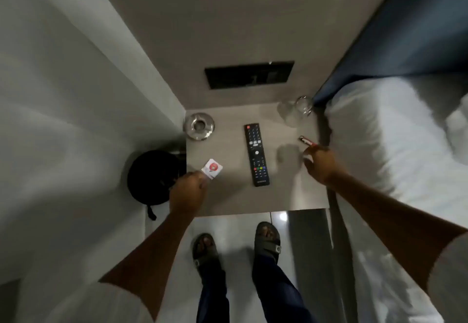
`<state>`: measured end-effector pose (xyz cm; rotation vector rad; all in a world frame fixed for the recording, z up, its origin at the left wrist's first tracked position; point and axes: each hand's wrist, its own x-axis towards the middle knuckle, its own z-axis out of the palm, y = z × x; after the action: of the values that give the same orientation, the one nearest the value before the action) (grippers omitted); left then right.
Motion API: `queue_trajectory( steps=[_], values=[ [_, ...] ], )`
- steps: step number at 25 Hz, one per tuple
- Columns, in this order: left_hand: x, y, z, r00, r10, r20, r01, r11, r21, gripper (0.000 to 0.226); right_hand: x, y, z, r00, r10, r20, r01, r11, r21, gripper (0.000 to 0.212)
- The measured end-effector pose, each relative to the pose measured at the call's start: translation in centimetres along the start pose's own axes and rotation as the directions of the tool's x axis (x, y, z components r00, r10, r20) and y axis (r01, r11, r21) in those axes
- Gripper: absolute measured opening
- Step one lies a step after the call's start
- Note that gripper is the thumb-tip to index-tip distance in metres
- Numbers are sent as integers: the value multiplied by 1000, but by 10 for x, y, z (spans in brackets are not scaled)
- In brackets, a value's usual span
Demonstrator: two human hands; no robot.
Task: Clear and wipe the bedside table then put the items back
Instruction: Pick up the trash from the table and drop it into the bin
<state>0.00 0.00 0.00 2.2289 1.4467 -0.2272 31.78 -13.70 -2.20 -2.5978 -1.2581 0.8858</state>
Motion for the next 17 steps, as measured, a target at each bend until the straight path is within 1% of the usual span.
queue_trajectory(
  steps=[2,4,5,6,7,10,13,15,17],
  values=[
    [28,0,21,1000,-12,-25,12,1000,-26,36,27,9,8,998,26,49,-24,999,-28,34],
    [58,4,41,999,-32,-20,31,998,-50,30,57,16,19,990,101,100,-91,991,-101,51],
    [68,3,53,999,-46,-26,44,995,-89,27,69,19,29,983,137,118,-123,985,-118,61],
    [72,1,63,997,-68,-37,63,989,-132,26,72,20,37,978,180,105,-166,978,-124,67],
    [76,-3,73,995,-85,-43,78,986,-146,30,74,22,45,975,209,71,-199,972,-128,70],
    [90,-14,93,989,-146,8,146,981,-125,52,76,22,57,974,226,3,-222,958,-182,62],
    [95,-15,99,986,-166,-12,163,976,-145,60,70,14,71,986,166,-30,-168,959,-226,49],
    [96,-15,98,988,-155,-22,152,984,-88,51,70,7,73,986,160,-50,-167,954,-248,35],
    [98,-18,96,991,-131,30,132,990,-51,36,69,2,74,983,176,-60,-186,941,-283,24]
  ],
)
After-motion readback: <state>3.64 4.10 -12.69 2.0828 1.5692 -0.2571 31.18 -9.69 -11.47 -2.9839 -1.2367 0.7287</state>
